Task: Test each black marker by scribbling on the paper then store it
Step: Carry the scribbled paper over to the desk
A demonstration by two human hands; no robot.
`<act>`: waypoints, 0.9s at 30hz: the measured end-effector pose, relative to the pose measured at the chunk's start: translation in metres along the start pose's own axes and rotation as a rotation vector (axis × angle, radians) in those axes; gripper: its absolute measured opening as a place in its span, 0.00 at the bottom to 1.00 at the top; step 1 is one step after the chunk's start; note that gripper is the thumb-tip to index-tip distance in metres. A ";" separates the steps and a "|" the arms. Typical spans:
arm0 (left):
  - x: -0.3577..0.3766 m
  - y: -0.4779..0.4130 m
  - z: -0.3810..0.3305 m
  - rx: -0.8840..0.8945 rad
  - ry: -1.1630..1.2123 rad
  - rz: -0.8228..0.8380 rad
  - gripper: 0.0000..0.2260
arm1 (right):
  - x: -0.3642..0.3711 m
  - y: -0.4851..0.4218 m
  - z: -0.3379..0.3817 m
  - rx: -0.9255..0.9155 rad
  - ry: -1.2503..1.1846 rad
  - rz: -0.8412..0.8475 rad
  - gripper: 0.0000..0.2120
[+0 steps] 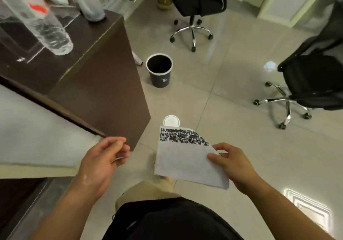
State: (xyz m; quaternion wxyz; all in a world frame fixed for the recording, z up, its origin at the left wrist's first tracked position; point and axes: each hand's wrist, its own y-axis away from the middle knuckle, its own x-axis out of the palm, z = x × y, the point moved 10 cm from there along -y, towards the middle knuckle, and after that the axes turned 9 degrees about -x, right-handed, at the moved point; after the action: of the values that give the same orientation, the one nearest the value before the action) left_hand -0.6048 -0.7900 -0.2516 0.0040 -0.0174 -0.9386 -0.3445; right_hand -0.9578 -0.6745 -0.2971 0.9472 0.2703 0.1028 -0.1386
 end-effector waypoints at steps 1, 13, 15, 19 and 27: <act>0.018 -0.018 -0.011 -0.008 -0.008 0.030 0.10 | -0.008 -0.015 0.004 0.009 -0.013 -0.021 0.05; 0.205 -0.229 -0.160 -0.094 -0.126 0.264 0.08 | -0.091 -0.209 0.096 0.058 -0.157 -0.218 0.05; 0.228 -0.260 -0.178 -0.105 -0.145 0.275 0.08 | -0.102 -0.245 0.111 0.051 -0.153 -0.209 0.06; 0.275 -0.324 -0.212 -0.113 -0.178 0.262 0.09 | -0.130 -0.328 0.131 0.054 -0.168 -0.188 0.06; 0.357 -0.439 -0.316 -0.107 -0.117 0.085 0.07 | -0.216 -0.513 0.217 0.016 -0.119 -0.043 0.07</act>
State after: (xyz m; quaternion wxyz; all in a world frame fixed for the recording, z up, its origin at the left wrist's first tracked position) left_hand -0.9788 -1.3181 -0.2870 -0.0375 -0.0774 -0.9160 -0.3919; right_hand -1.2979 -1.1653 -0.3062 0.9463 0.2668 0.0511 -0.1753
